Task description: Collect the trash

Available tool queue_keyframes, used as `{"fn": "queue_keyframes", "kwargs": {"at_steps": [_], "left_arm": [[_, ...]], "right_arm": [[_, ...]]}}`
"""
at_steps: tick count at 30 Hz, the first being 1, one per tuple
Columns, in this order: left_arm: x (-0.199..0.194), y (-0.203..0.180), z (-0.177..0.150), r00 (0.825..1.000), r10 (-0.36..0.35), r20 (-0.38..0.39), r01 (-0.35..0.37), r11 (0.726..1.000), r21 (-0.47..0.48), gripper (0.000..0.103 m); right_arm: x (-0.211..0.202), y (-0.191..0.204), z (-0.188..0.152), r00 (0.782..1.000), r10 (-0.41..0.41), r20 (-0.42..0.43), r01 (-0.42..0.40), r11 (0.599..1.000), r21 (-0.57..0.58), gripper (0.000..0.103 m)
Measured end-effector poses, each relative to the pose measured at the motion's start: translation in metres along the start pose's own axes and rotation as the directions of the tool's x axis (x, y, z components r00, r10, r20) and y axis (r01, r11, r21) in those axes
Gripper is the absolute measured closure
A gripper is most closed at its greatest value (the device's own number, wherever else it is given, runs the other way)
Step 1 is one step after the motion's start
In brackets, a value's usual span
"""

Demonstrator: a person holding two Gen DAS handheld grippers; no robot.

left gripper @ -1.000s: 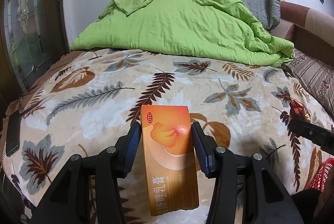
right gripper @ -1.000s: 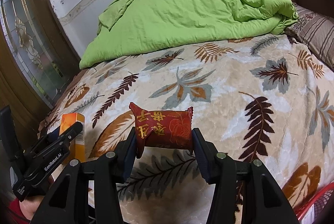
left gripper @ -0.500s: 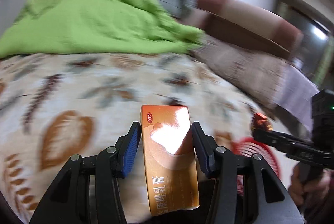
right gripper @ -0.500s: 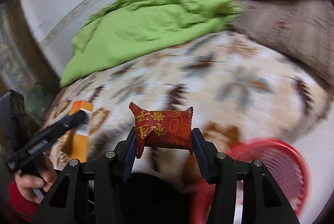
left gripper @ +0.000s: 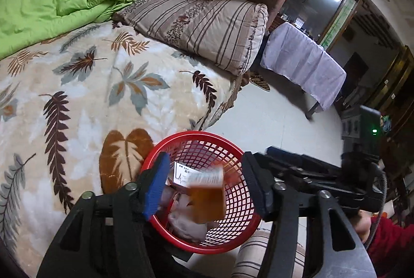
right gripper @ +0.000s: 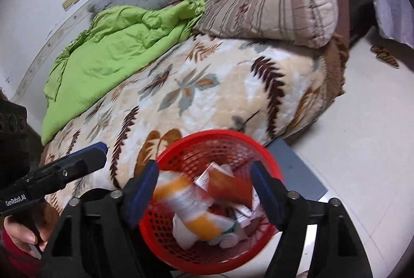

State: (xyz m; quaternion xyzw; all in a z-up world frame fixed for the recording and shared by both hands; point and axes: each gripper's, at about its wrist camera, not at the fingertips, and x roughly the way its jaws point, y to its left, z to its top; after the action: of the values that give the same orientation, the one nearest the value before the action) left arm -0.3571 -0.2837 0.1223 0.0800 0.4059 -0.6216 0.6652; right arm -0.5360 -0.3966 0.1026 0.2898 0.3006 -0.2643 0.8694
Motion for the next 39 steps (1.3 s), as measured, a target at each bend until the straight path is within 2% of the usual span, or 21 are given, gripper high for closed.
{"fn": "queue_keyframes", "kwargs": {"at_steps": [3, 5, 8, 11, 13, 16, 19, 20, 22, 25, 28, 30, 34, 37, 39], "left_arm": [[-0.019, 0.009, -0.001, 0.998, 0.057, 0.036, -0.058, 0.998, 0.017, 0.039], [-0.032, 0.014, -0.003, 0.992, 0.103, 0.072, -0.105, 0.994, 0.023, 0.025], [-0.056, 0.027, -0.007, 0.977, 0.175, 0.125, -0.178, 0.984, 0.011, 0.021], [-0.078, 0.041, -0.013, 0.959, 0.237, 0.155, -0.240, 0.971, -0.001, 0.018], [-0.095, 0.048, -0.018, 0.942, 0.280, 0.184, -0.282, 0.959, -0.011, 0.013], [-0.118, 0.059, -0.028, 0.908, 0.355, 0.221, -0.356, 0.934, -0.036, 0.008], [-0.135, 0.067, -0.039, 0.859, 0.443, 0.254, -0.446, 0.894, -0.049, 0.005], [-0.139, 0.069, -0.042, 0.839, 0.479, 0.259, -0.484, 0.874, -0.049, 0.005], [-0.143, 0.073, -0.047, 0.810, 0.525, 0.262, -0.534, 0.844, -0.042, 0.004], [-0.151, 0.076, -0.054, 0.776, 0.565, 0.280, -0.579, 0.814, -0.038, 0.004], [-0.153, 0.077, -0.057, 0.755, 0.588, 0.291, -0.608, 0.794, -0.028, 0.002], [-0.154, 0.076, -0.058, 0.737, 0.604, 0.303, -0.628, 0.778, -0.025, 0.002], [-0.158, 0.072, -0.060, 0.717, 0.614, 0.330, -0.643, 0.765, -0.028, 0.002], [-0.160, 0.072, -0.060, 0.724, 0.599, 0.342, -0.630, 0.776, -0.028, 0.002], [-0.159, 0.073, -0.060, 0.717, 0.611, 0.337, -0.639, 0.768, -0.033, 0.002]], "right_arm": [[-0.009, 0.006, 0.000, 0.998, -0.054, 0.027, 0.055, 0.998, -0.024, 0.023], [-0.013, 0.018, -0.001, 0.993, -0.108, 0.039, 0.110, 0.993, -0.036, 0.019], [-0.022, 0.050, -0.007, 0.971, -0.211, 0.108, 0.219, 0.973, -0.069, 0.006], [-0.028, 0.073, -0.012, 0.953, -0.255, 0.161, 0.268, 0.961, -0.065, 0.000], [-0.033, 0.083, -0.014, 0.939, -0.284, 0.193, 0.290, 0.957, -0.002, 0.000], [-0.031, 0.090, -0.015, 0.942, -0.290, 0.168, 0.278, 0.956, 0.090, 0.000], [-0.026, 0.098, -0.018, 0.923, -0.363, 0.130, 0.340, 0.925, 0.172, 0.000], [-0.026, 0.103, -0.022, 0.922, -0.367, 0.123, 0.344, 0.922, 0.177, 0.000], [-0.026, 0.116, -0.030, 0.917, -0.377, 0.127, 0.358, 0.922, 0.149, 0.000], [-0.028, 0.132, -0.038, 0.902, -0.407, 0.143, 0.395, 0.913, 0.103, 0.000], [-0.030, 0.142, -0.042, 0.888, -0.434, 0.153, 0.428, 0.901, 0.072, 0.000], [-0.030, 0.145, -0.043, 0.886, -0.439, 0.151, 0.435, 0.898, 0.058, 0.000], [-0.029, 0.147, -0.044, 0.886, -0.441, 0.146, 0.439, 0.897, 0.046, 0.000], [-0.029, 0.147, -0.044, 0.886, -0.441, 0.146, 0.439, 0.897, 0.048, 0.000], [-0.028, 0.147, -0.044, 0.889, -0.436, 0.143, 0.434, 0.900, 0.046, 0.000]]}}
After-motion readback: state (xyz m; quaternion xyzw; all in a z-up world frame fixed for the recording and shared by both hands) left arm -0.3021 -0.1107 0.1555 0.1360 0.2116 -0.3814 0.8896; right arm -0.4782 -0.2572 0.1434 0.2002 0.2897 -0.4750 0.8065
